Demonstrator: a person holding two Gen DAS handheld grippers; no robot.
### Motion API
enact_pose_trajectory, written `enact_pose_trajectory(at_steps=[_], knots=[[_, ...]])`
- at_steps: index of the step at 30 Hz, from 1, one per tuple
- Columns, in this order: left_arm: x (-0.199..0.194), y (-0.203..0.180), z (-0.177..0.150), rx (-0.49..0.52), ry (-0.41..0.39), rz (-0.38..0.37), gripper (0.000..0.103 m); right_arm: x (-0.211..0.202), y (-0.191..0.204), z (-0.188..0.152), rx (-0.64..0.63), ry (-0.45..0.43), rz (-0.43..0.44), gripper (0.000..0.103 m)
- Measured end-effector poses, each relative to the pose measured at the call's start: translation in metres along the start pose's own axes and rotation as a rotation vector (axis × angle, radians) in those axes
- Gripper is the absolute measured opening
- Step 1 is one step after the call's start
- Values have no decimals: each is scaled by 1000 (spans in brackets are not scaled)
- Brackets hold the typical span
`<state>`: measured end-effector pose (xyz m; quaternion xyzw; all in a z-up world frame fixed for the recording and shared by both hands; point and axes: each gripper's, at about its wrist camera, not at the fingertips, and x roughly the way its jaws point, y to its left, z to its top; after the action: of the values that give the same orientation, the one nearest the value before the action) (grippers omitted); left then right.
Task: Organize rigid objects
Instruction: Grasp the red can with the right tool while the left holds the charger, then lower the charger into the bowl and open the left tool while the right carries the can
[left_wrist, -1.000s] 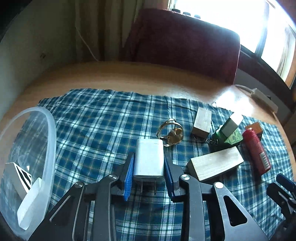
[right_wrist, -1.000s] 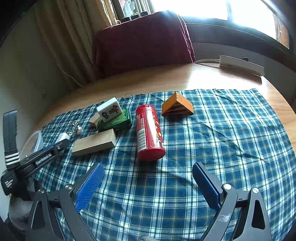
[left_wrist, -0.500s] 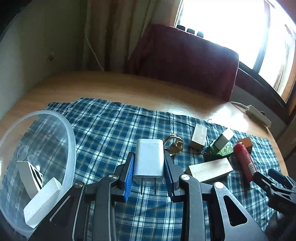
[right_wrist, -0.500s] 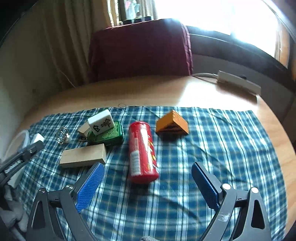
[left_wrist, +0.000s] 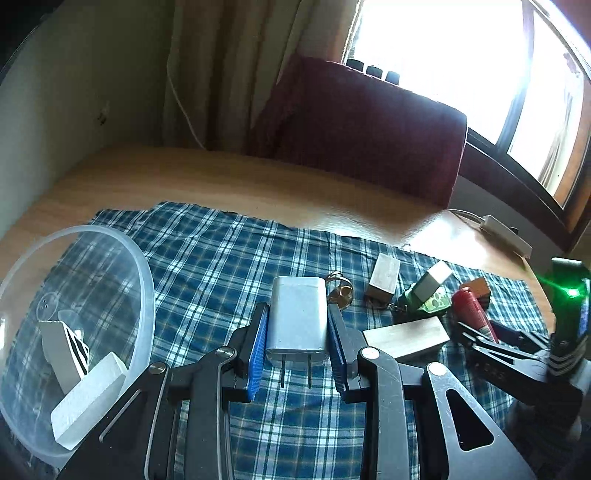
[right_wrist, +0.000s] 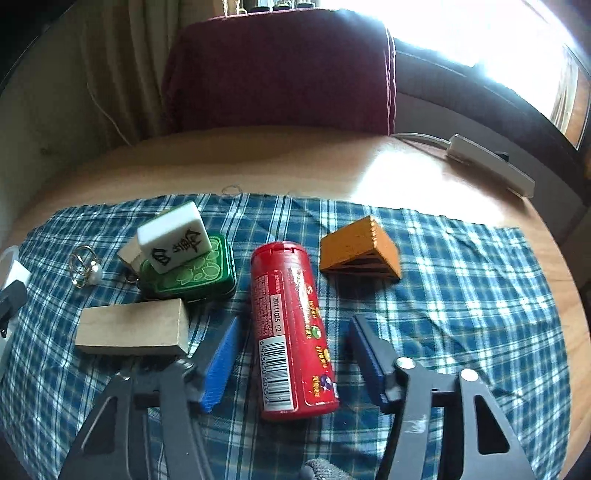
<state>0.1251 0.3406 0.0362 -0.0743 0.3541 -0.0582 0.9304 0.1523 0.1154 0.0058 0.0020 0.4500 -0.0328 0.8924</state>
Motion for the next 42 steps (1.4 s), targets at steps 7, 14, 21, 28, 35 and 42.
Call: enact_pose_trajectory(at_steps=[7, 14, 21, 28, 35, 42], knots=[[0, -1, -1, 2, 0, 2, 31, -4, 7, -1, -15, -16, 7, 37], [0, -1, 0, 2, -2, 2, 31, -27, 0, 1, 40, -45, 82, 36], [-6, 1, 2, -11, -20, -1, 31, -57, 5, -2, 68, -83, 169, 36], [-12, 3, 4, -25, -41, -4, 31, -77, 20, -7, 70, -113, 234, 36], [-18, 5, 5, -37, -57, -8, 31, -81, 36, -15, 55, -108, 276, 36], [-23, 11, 5, -61, -71, -4, 31, -81, 50, -20, 38, -99, 310, 36]])
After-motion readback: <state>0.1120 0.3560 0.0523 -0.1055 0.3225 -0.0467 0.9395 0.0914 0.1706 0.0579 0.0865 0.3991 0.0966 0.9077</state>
